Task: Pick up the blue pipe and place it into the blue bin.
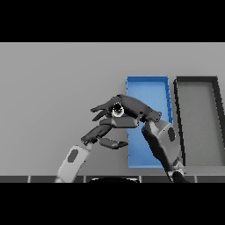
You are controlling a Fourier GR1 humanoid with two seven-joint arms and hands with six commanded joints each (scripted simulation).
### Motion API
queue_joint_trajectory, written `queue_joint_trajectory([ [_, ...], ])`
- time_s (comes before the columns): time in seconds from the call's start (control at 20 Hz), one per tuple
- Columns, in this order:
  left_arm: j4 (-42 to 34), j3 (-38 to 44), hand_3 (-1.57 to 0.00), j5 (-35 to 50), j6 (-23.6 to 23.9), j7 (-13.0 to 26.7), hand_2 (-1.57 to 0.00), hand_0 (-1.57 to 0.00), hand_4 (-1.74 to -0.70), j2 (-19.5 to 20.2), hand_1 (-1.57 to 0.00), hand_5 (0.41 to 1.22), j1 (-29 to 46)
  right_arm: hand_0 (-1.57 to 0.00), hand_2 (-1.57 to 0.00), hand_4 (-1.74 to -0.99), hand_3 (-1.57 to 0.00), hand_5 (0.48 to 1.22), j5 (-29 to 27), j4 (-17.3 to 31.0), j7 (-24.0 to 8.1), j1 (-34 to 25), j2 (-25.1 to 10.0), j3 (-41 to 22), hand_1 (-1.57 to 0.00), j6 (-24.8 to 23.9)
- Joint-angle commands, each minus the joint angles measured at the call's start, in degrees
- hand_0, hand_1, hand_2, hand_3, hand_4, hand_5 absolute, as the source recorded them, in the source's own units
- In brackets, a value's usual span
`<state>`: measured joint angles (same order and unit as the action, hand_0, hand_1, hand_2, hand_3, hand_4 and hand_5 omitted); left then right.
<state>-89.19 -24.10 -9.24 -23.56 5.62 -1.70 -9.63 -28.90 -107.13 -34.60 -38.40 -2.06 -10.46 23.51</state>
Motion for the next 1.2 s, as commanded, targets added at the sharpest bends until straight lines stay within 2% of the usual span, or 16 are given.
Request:
queue_joint_trajectory([
  [0.0, -0.4, 0.0, 0.0, 0.1, 0.1, 1.1, 0.0, 0.0, -0.96, -0.2, 0.0, 0.475, -0.2, -1.57, -1.57, -1.496, -1.57, 1.221, -4.1, 1.1, -0.1, -3.5, -2.3, 0.7, -1.57, -2.9],
  [0.05, -0.5, 0.2, 0.0, -0.1, 0.1, 1.2, 0.0, 0.0, -0.96, 0.1, 0.0, 0.475, -0.4, -1.57, -1.57, -1.496, -1.57, 1.221, -6.0, 2.2, 0.0, -6.4, -3.2, 2.4, -1.57, -3.9],
  [0.1, -0.7, 0.4, 0.0, 0.4, -0.2, 1.5, 0.0, 0.0, -0.95, 0.1, 0.0, 0.474, -0.7, -1.57, -1.57, -1.497, -1.57, 1.221, -6.3, 3.4, 1.5, -7.9, -3.7, 4.2, -1.57, -4.3],
  [0.2, -1.1, 0.7, 0.0, 0.7, -0.5, 0.2, 0.0, 0.0, -0.95, 0.9, 0.0, 0.471, -0.3, -1.57, -1.57, -1.497, -1.57, 1.221, -6.2, 5.2, 2.4, -12.2, -5.3, 8.1, -1.57, -7.9],
  [0.25, -1.3, 0.5, 0.0, 0.4, -0.6, -0.6, 0.0, 0.0, -0.95, 1.3, 0.0, 0.468, 0.3, -1.57, -1.57, -1.498, -1.57, 1.221, -5.1, 6.6, 2.5, -13.8, -6.4, 9.7, -1.57, -8.9],
  [0.35, -1.5, 0.8, 0.0, 0.5, -0.7, -0.5, 0.0, 0.0, -0.95, 1.7, 0.0, 0.466, 0.2, -1.57, -1.57, -1.498, -1.57, 1.221, -3.8, 10.3, 3.6, -16.2, -9.3, 13.0, -1.57, -8.0],
  [0.4, -2.5, 0.8, 0.0, 0.9, -0.6, 0.2, 0.0, 0.0, -0.95, 1.5, 0.0, 0.468, 0.2, -1.57, -1.57, -1.498, -1.57, 1.221, -1.3, 12.5, 4.5, -16.5, -9.8, 13.8, -1.57, -7.9],
  [0.5, -3.0, 0.6, 0.0, 0.9, -0.3, 0.9, 0.0, 0.0, -0.95, 1.3, 0.0, 0.472, 0.8, -1.57, -1.57, -1.498, -1.57, 1.221, 2.1, 14.2, 4.8, -14.8, -10.9, 15.1, -1.57, -8.2],
  [0.6, -3.8, 0.5, 0.0, 1.1, -0.5, 1.3, 0.0, 0.0, -0.95, 1.8, 0.0, 0.474, 1.5, -1.57, -1.57, -1.499, -1.57, 1.221, 4.0, 15.8, 2.8, -13.3, -12.0, 16.6, -1.57, -8.7],
  [0.65, -3.3, 0.9, 0.0, 0.9, -0.2, 2.0, 0.0, 0.0, -0.95, 1.5, 0.0, 0.472, 0.6, -1.57, -1.57, -1.499, -1.57, 1.221, 5.2, 16.3, 3.0, -11.8, -12.5, 17.3, -1.57, -8.0],
  [0.7, -3.2, 1.1, 0.0, 1.2, -0.5, 1.6, 0.0, 0.0, -0.95, 1.9, 0.0, 0.47, 0.4, -1.57, -1.57, -1.499, -1.57, 1.221, 6.9, 17.3, 3.3, -10.2, -12.8, 17.8, -1.57, -7.7],
  [0.8, -2.8, 0.7, 0.0, 0.3, 0.1, 0.6, 0.0, 0.0, -0.94, 1.5, 0.0, 0.465, 0.6, -1.57, -1.57, -1.499, -1.57, 1.221, 9.1, 18.1, 1.6, -7.6, -13.0, 18.4, -1.57, -7.5],
  [0.95, -2.1, 0.6, 0.0, -0.2, 0.4, 0.0, 0.0, 0.0, -0.94, 1.5, 0.0, 0.46, 0.8, -1.57, -1.57, -1.5, -1.57, 1.221, 11.8, 17.3, -0.3, -3.1, -13.0, 19.0, -1.57, -7.4],
  [1.15, -2.7, 0.8, 0.0, -0.4, 0.6, -2.0, 0.0, 0.0, -0.93, 2.0, 0.0, 0.463, 1.0, -1.57, -1.57, -1.5, -1.57, 1.221, 15.2, 19.5, -0.3, 3.2, -14.5, 16.3, -1.57, -11.0],
])
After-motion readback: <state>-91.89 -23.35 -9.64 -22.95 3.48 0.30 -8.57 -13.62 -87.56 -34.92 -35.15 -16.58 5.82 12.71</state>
